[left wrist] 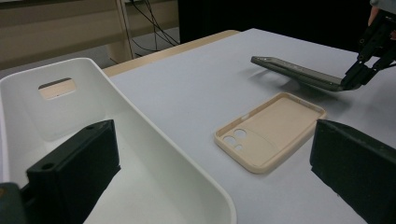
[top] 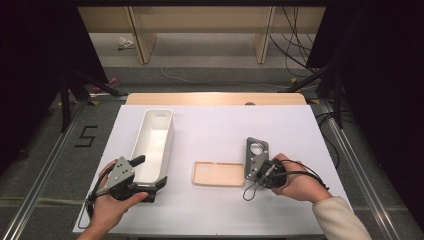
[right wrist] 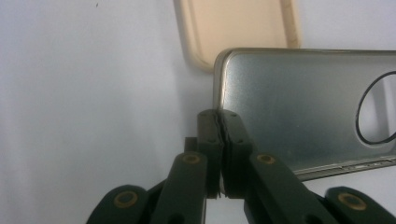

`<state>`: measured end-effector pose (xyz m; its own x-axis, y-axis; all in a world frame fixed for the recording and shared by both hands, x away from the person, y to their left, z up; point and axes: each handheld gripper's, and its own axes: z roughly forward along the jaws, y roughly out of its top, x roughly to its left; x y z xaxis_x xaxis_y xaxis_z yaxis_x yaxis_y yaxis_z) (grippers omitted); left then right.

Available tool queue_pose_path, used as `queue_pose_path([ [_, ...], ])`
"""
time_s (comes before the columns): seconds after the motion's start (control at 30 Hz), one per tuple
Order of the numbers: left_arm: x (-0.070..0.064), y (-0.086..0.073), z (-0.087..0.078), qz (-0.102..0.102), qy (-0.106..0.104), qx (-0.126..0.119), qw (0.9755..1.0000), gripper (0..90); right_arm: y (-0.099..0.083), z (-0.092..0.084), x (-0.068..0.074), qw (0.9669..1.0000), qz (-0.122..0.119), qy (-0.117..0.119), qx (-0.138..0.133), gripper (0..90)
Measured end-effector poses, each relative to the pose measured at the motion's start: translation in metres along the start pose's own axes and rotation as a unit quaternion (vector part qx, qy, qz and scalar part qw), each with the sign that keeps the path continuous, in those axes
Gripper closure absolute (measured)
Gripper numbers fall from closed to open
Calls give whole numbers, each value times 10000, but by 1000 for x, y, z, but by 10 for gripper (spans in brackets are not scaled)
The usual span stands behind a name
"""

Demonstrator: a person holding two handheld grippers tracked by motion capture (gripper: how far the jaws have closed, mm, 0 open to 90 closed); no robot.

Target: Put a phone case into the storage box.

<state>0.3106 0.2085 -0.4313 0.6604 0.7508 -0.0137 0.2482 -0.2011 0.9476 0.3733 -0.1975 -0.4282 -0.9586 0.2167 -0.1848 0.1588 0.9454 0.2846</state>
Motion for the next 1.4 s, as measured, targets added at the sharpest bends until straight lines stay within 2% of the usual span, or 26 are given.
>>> queue_pose_path([
  [0.07, 0, 0, 0, 5, -7, 3, 10000, 9, -1, -1, -1, 9998, 55, -11, -173, 881],
  [0.23, 0, 0, 1, 6, -8, 16, 10000, 11, -2, -4, -2, 9980, 352, -202, -484, 881],
  [0.43, -1, 1, 1, 2, -3, 44, 10000, 18, -2, -4, -2, 9951, 517, -227, -817, 882],
  [0.5, -2, 4, 1, -146, 92, 121, 9998, 27, -1, -4, -2, 9945, 510, -219, -887, 882],
  [0.63, -5, 10, 3, -218, 113, 149, 9996, 40, 2, -4, 0, 9930, 576, -212, -1010, 882],
  [0.73, -7, 15, 6, -307, 21, 203, 9993, 44, 4, -3, 1, 9930, 552, -203, -1027, 882],
  [1.0, -8, 36, 22, -344, -87, 344, 9988, 70, 9, -4, 6, 9911, 514, -202, -1212, 882],
  [1.4, -9, 69, 59, -321, -161, 452, 9983, 104, 25, -7, 16, 9884, 386, -258, -1444, 883],
])
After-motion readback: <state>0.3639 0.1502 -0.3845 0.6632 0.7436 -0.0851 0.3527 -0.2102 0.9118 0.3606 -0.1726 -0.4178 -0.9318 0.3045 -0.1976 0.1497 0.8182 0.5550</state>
